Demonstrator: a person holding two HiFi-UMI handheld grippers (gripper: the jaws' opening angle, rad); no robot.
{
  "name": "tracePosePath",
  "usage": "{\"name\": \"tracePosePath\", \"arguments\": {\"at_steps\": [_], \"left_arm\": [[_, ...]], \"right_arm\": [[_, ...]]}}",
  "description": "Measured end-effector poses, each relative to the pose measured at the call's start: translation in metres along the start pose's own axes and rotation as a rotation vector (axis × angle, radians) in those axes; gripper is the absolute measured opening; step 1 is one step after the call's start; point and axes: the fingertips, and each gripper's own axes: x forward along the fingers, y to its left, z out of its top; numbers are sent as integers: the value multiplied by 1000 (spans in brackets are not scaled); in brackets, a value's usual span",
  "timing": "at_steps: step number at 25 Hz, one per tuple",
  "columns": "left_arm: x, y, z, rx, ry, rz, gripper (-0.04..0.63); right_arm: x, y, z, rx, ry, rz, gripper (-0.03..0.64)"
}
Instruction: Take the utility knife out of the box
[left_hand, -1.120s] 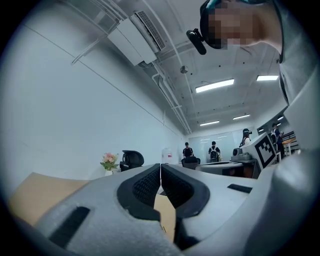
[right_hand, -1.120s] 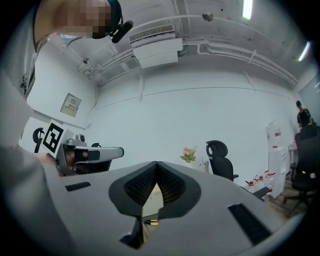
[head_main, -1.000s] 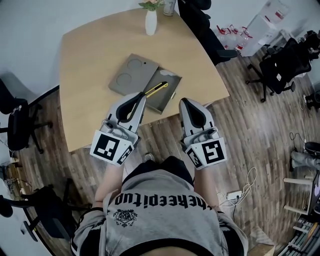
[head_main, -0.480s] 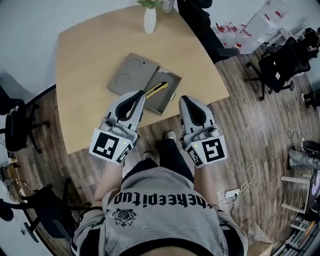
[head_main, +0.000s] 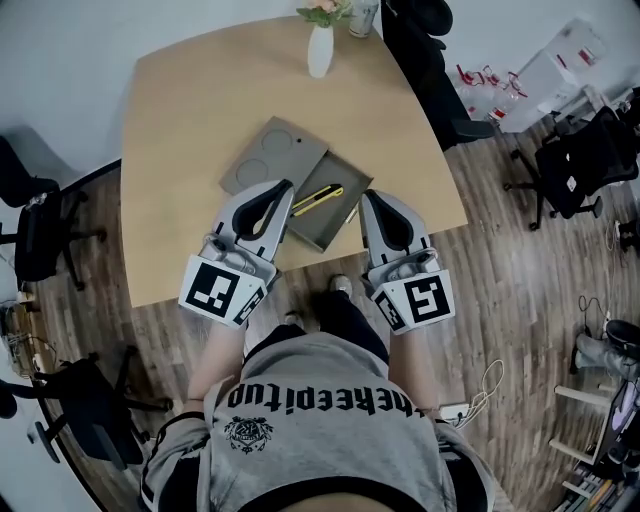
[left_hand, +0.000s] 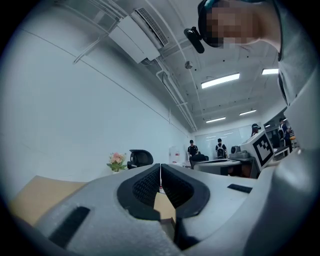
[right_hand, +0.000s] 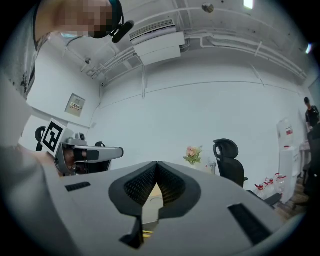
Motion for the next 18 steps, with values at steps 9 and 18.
{"name": "tracePosePath", "arguments": {"at_steps": [9, 18], "left_arm": [[39, 15, -11, 10, 27, 106, 18], [59, 27, -20, 21, 57, 229, 18]], "right_arm": [[36, -40, -6, 8, 9, 122, 6], [71, -59, -14, 20, 22, 270, 6]]}}
